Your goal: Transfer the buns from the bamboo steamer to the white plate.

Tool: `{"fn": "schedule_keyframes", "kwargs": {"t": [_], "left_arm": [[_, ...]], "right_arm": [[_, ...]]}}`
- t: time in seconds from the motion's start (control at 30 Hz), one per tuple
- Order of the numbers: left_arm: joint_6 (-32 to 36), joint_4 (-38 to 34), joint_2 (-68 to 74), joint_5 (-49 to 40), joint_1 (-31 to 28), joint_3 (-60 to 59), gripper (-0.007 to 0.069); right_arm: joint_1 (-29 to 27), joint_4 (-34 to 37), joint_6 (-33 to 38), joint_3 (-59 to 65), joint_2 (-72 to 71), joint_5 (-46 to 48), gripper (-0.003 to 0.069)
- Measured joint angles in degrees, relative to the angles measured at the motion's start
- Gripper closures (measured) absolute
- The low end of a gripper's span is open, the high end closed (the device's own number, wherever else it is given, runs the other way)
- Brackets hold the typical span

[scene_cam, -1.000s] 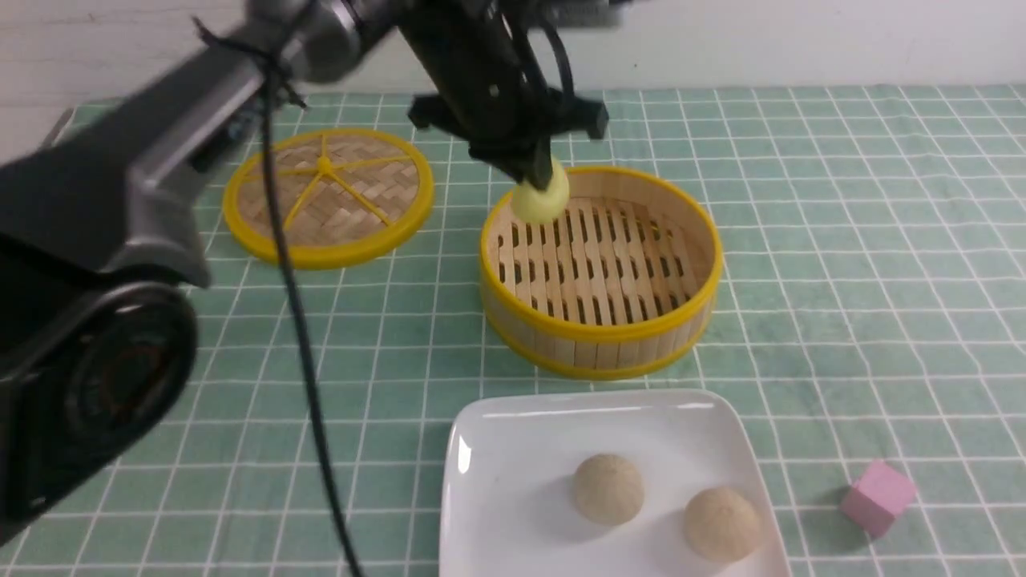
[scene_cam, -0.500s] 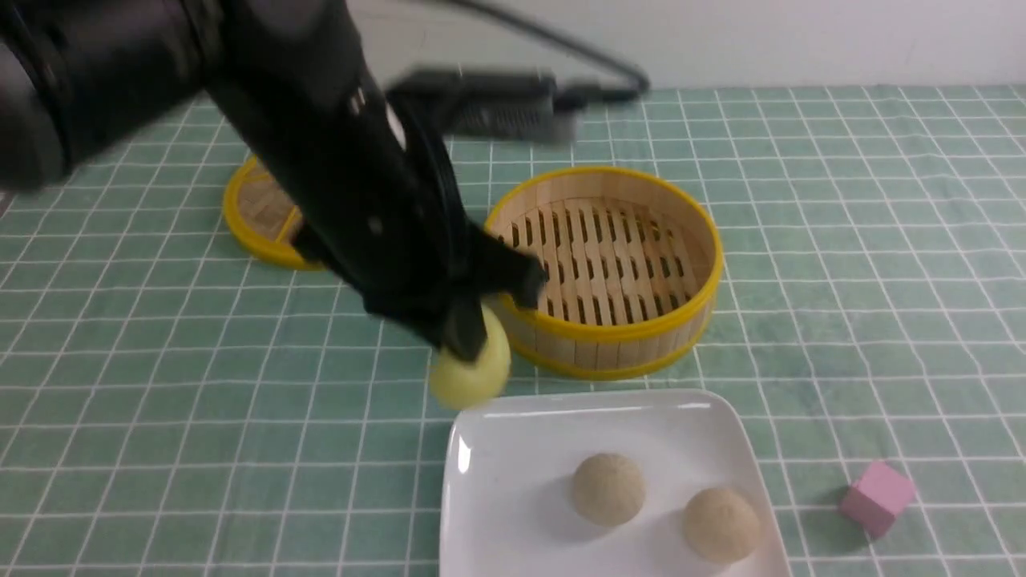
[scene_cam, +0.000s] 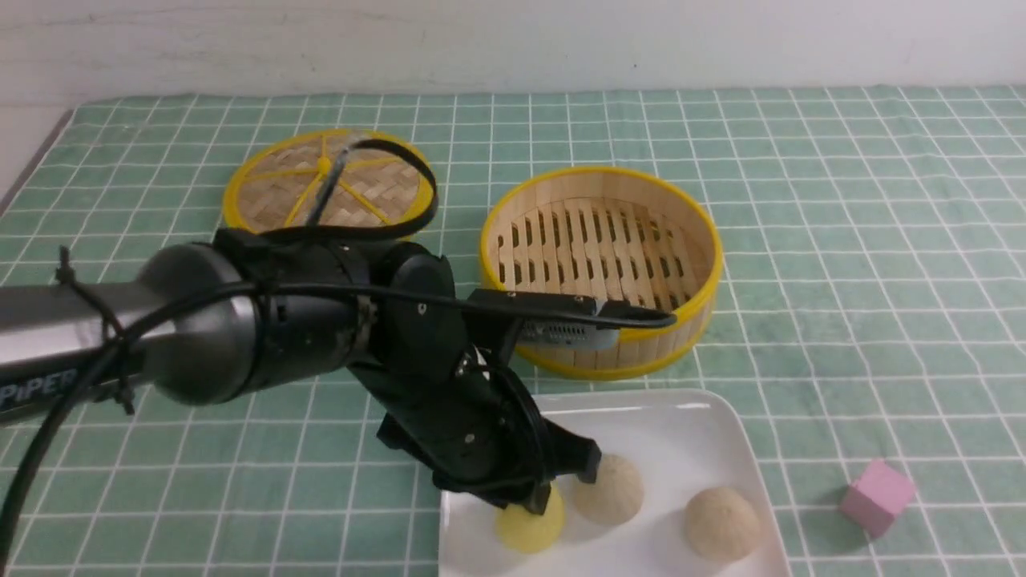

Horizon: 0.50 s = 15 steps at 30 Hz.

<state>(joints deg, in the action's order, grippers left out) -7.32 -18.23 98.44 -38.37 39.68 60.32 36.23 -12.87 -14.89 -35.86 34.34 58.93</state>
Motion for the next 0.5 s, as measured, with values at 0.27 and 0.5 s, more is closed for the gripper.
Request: {"fn": "schedule_keyframes", "kwargs": {"t": [0.27,0.5], "left_arm": [[-2.7,0.9,-1.6,-0.6,0.0,3.1,0.0166],[-3.7,5.7,-8.5,-4.2,0.0,8.1,0.0193]], "right_arm": [[0.0,0.0,-0.1,-3.9,-8.3,3.4,0.0624],[0.0,1.9,0.2,-3.9,-20.3,2.2,0.0624]]}}
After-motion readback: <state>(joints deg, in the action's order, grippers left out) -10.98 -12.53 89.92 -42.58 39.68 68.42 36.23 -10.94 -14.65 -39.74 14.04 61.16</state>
